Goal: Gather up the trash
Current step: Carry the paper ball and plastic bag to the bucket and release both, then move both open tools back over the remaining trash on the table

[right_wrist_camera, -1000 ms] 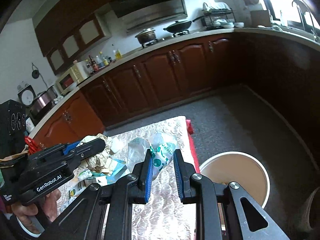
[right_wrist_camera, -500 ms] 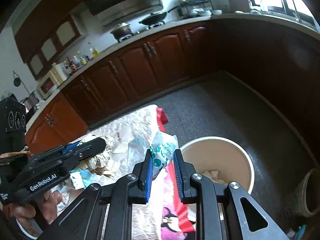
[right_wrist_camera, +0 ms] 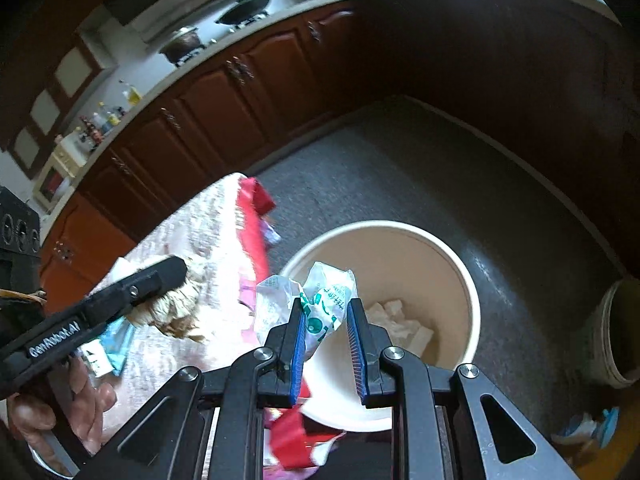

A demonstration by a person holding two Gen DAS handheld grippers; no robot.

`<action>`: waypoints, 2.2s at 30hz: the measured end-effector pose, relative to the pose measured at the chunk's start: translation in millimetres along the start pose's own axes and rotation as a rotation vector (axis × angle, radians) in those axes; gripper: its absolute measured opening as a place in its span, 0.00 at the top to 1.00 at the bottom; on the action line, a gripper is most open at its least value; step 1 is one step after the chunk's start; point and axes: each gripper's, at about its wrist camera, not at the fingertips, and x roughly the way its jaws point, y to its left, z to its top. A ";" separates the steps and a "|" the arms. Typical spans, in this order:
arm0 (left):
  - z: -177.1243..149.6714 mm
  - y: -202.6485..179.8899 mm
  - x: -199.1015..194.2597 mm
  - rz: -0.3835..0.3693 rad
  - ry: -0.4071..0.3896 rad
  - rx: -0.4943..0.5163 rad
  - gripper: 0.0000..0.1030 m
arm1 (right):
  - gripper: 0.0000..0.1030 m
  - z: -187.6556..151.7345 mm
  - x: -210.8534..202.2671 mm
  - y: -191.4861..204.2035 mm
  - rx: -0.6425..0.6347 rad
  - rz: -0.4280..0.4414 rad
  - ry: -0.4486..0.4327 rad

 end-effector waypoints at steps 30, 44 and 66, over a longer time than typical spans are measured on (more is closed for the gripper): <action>-22.2 32.8 -70.3 0.255 -0.128 0.015 0.50 | 0.41 -1.1 -13.9 54.4 -0.083 -0.037 -0.065; -42.9 69.2 -164.2 0.456 -0.290 -0.018 0.50 | 0.35 -3.1 -41.8 158.4 -0.266 0.093 -0.157; -94.2 138.6 -283.2 0.619 -0.424 -0.146 0.42 | 0.25 -34.9 -50.5 285.8 -0.479 0.243 -0.181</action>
